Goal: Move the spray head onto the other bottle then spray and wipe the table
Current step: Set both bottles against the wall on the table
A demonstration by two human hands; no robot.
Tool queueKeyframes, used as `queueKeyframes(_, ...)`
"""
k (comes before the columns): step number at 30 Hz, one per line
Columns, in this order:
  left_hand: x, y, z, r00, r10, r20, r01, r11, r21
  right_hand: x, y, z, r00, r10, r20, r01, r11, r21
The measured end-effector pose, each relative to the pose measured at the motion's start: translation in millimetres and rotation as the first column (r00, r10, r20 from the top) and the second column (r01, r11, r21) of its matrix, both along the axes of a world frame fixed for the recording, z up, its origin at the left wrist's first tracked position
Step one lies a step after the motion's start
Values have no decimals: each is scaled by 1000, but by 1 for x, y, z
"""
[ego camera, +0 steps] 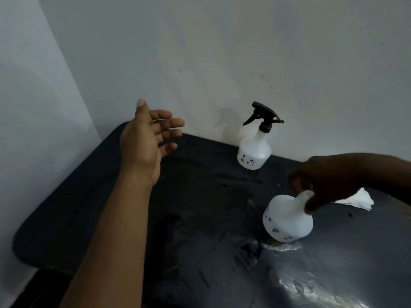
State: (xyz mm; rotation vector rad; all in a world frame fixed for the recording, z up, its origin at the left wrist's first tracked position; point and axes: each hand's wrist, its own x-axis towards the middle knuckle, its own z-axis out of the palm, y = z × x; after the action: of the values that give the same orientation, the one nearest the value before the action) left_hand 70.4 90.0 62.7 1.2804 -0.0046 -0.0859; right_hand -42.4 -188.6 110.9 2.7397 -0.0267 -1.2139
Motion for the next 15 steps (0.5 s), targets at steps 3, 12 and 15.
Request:
queueKeyframes(3,-1,-6,-2,1000,-24,0,24,1000,15,15,-5,-1,996,23,84,-24,1000,16)
queueKeyframes(12,-3,-25,-6,995,-96,-22,97,995,26,32,-27,-6,916,-41,399,12,997,73)
queueKeyframes(15,-5,-29,-6,995,-102,-12,102,994,38,38,-42,-2,865,-53,498,38,998,41)
